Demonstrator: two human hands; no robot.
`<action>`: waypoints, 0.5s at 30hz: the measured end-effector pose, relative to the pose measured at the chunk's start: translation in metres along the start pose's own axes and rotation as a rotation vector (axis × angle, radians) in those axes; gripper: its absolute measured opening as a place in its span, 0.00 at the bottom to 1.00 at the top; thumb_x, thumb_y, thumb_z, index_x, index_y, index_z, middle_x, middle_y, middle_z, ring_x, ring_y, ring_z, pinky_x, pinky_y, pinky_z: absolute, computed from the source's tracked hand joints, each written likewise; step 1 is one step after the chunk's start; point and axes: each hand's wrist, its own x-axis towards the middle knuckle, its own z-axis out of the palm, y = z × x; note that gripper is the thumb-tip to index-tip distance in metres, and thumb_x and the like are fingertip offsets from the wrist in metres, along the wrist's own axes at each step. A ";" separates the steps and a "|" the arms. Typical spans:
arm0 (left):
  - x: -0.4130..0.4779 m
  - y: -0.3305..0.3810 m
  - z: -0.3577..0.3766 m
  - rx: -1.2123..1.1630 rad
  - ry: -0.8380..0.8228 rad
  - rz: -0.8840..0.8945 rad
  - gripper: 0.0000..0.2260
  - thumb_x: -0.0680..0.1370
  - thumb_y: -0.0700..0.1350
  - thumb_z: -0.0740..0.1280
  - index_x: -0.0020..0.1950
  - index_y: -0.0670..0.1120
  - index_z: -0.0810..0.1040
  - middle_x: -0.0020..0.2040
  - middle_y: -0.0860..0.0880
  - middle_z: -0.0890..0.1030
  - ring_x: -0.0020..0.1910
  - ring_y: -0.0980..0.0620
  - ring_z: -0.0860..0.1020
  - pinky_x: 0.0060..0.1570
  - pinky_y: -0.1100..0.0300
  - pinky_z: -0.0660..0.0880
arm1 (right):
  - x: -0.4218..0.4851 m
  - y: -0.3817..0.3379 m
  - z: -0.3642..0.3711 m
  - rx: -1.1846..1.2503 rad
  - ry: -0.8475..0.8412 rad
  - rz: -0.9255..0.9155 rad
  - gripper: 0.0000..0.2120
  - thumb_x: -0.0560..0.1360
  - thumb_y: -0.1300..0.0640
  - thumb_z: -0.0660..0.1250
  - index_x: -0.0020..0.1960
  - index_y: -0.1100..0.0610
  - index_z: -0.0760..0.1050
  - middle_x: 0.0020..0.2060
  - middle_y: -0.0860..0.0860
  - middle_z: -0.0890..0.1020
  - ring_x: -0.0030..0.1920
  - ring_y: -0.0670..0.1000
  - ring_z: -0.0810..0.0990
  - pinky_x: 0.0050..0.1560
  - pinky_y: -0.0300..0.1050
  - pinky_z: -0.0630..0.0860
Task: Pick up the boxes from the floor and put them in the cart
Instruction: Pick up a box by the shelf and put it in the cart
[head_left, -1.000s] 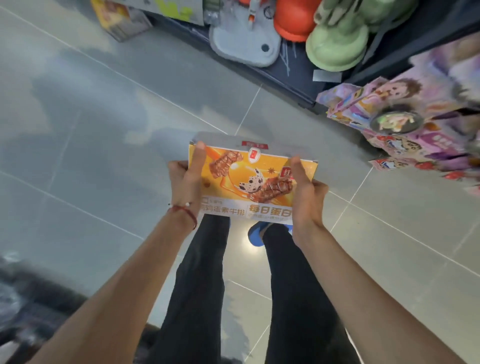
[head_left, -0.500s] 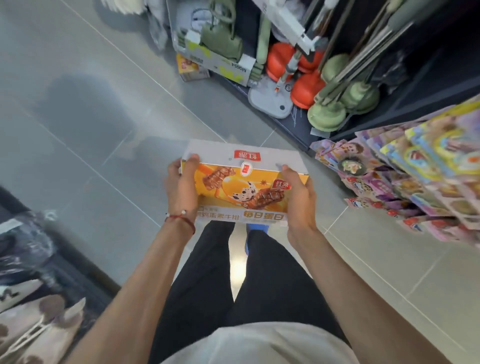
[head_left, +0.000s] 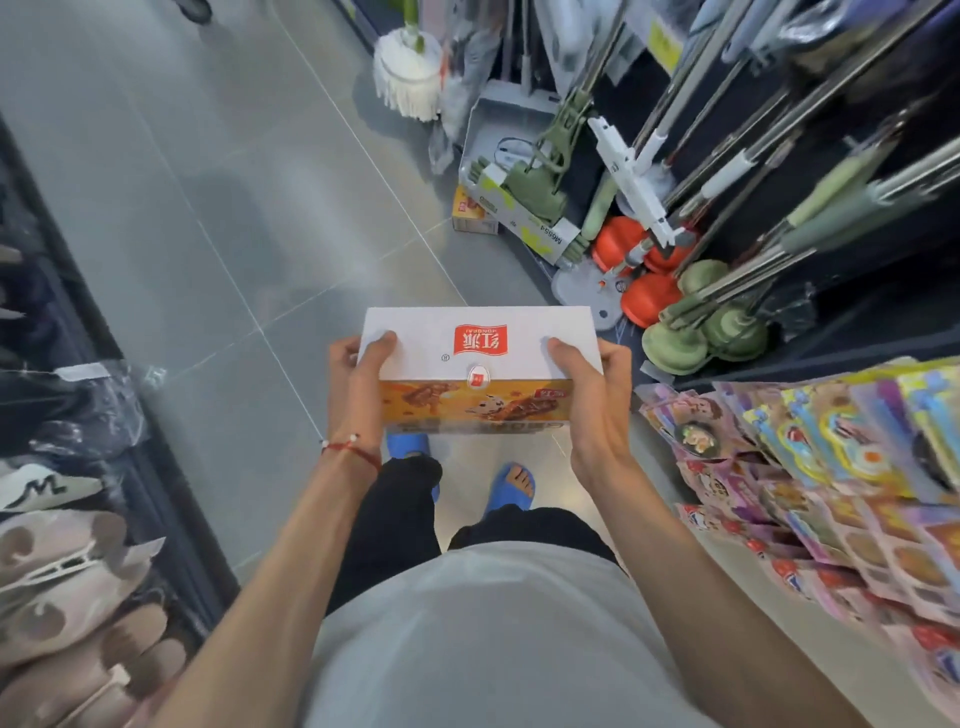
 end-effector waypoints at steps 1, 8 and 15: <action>0.004 0.005 -0.004 -0.025 0.016 -0.003 0.14 0.73 0.59 0.68 0.53 0.55 0.70 0.52 0.50 0.80 0.45 0.53 0.80 0.41 0.56 0.74 | 0.001 -0.005 0.008 -0.017 -0.015 -0.018 0.23 0.69 0.44 0.74 0.57 0.52 0.70 0.51 0.49 0.83 0.46 0.45 0.85 0.48 0.51 0.79; 0.058 0.050 -0.061 -0.020 0.032 0.088 0.21 0.77 0.49 0.71 0.69 0.57 0.72 0.63 0.51 0.80 0.57 0.50 0.81 0.57 0.52 0.79 | 0.017 -0.037 0.099 -0.124 -0.158 -0.147 0.26 0.72 0.51 0.71 0.70 0.46 0.75 0.60 0.48 0.84 0.59 0.51 0.84 0.58 0.50 0.81; 0.121 0.112 -0.134 0.042 0.027 0.202 0.21 0.72 0.50 0.68 0.66 0.54 0.75 0.59 0.51 0.82 0.59 0.48 0.81 0.60 0.49 0.79 | 0.030 -0.062 0.215 -0.160 -0.196 -0.189 0.22 0.71 0.52 0.71 0.65 0.46 0.78 0.55 0.43 0.85 0.57 0.47 0.83 0.54 0.46 0.80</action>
